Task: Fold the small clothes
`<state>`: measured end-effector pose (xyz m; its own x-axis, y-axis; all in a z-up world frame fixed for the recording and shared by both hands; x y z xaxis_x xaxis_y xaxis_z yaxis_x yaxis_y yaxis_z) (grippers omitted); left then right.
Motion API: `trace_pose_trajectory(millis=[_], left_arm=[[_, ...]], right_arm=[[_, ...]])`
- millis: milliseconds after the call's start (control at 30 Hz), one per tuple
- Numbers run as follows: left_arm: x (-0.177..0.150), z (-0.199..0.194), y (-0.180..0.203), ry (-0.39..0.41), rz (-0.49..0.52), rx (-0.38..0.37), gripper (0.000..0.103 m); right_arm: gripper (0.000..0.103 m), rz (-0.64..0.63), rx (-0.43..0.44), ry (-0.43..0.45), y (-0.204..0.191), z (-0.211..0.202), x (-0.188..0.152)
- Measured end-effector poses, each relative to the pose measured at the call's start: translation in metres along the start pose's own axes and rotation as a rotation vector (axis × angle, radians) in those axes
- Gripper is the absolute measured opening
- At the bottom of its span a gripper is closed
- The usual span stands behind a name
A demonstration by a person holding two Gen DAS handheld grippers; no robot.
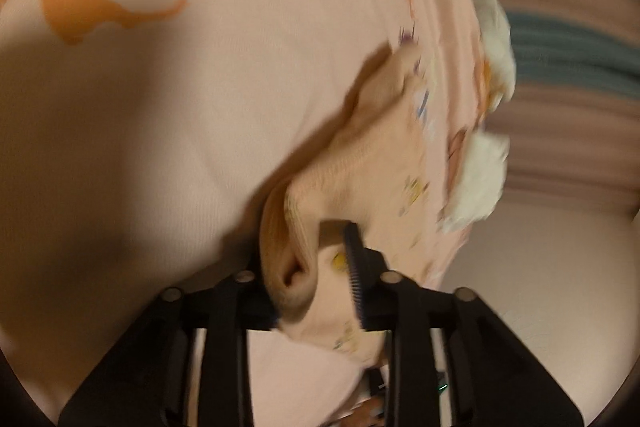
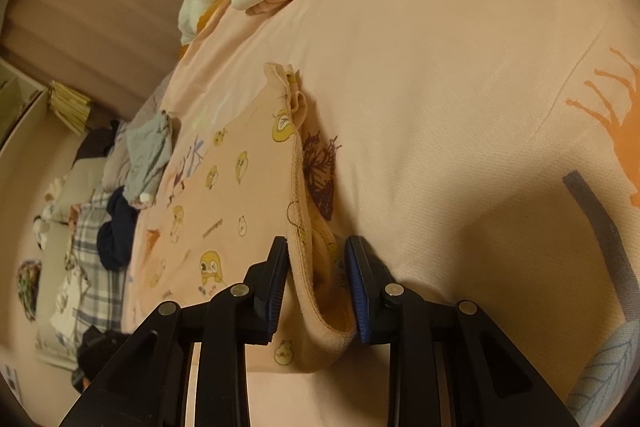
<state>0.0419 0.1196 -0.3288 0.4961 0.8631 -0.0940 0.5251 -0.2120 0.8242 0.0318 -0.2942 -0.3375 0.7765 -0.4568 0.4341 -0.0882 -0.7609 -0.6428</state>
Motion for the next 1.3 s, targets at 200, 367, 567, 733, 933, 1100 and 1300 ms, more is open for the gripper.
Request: trace_pose_trajectory(millis=[200,367,567,733,933,1100,1300], left_arm=[[-0.006,-0.005,0.016,0.135,0.195,0.156,0.007],[-0.017,-0.01,0.046,0.219,0.346,0.241,0.006],[-0.054,0.0,0.102,0.319,0.653,0.32,0.006],[-0.102,0.044,0.143,0.253,0.785,0.276,0.006],[-0.193,0.107,0.166,0.073,0.925,0.177,0.006],[-0.247,0.144,0.157,-0.043,1.066,0.155,0.009],[-0.23,0.14,0.141,-0.194,0.976,0.106,0.012]], right_arm=[[0.028,-0.038,-0.008,0.003,-0.002,0.0,-0.001],[0.028,0.008,0.017,-0.012,0.001,-0.003,-0.001],[0.028,0.125,0.087,-0.065,0.016,-0.017,-0.003],[0.028,0.119,0.065,-0.039,0.027,-0.039,-0.005],[0.028,0.124,0.012,0.023,0.05,-0.064,-0.001],[0.028,0.221,0.01,0.082,0.085,-0.085,0.007],[0.029,0.231,-0.008,0.091,0.091,-0.091,0.007]])
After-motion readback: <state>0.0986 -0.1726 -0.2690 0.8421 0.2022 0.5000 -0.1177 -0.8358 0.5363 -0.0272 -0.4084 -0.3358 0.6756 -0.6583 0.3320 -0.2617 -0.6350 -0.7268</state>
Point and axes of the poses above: each gripper's, at about its wrist camera, not at the fingertips, and z roughly the way its jaws point, y to its right, x to its top, the point moved 5 cm from there along z, roughly the way its jaws point, and after that the axes turned 2 degrees about y, right-handed, at the moved point
